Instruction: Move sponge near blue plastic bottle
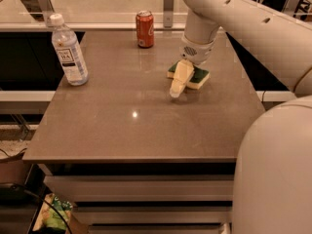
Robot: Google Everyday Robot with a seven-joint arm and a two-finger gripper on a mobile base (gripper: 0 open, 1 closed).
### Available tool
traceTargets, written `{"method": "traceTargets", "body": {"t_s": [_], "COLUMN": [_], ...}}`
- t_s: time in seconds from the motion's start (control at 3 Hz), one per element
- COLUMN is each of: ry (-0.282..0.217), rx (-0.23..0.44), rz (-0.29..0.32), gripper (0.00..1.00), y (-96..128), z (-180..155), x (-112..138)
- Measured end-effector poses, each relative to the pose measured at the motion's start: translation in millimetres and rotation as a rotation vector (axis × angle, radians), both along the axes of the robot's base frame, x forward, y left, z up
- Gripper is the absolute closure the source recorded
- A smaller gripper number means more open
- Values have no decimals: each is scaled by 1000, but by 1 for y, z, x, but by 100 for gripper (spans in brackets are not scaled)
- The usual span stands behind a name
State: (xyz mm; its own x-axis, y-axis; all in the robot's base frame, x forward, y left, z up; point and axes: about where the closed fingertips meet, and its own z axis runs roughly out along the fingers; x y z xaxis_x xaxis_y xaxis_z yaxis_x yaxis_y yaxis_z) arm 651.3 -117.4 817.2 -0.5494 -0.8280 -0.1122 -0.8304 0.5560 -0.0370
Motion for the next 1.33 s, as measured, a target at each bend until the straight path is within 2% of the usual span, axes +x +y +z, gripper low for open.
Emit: {"method": "traceTargets", "body": {"t_s": [0.33, 1.33], "ry": [-2, -3], "rx": [1, 3], "rz": [1, 2], "gripper": [18, 87], "y": [1, 2], "z": [-2, 3], "x": [1, 3]}}
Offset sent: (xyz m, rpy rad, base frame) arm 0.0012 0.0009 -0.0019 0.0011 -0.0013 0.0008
